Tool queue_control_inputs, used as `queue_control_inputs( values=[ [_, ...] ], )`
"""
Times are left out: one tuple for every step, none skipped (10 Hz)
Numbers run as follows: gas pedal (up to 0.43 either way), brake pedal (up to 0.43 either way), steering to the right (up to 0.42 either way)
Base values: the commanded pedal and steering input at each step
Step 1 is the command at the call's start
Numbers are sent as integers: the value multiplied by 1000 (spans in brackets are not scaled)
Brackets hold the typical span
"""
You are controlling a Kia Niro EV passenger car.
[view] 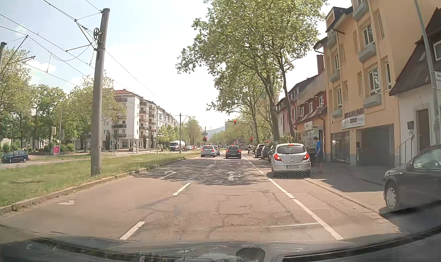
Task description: Follow the waypoints while adhering to traffic rules and regulations
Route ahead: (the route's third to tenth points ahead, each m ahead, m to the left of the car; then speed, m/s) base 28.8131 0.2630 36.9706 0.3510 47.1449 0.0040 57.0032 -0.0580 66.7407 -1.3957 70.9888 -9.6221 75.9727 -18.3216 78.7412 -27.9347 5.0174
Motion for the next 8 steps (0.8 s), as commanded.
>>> queue_control_inputs(
  values=[
    [39,0,-6],
    [39,0,-11],
    [39,0,-12],
    [39,0,-11],
    [39,0,-8],
    [39,0,-7],
    [39,0,-7],
    [39,0,-8]
  ],
)
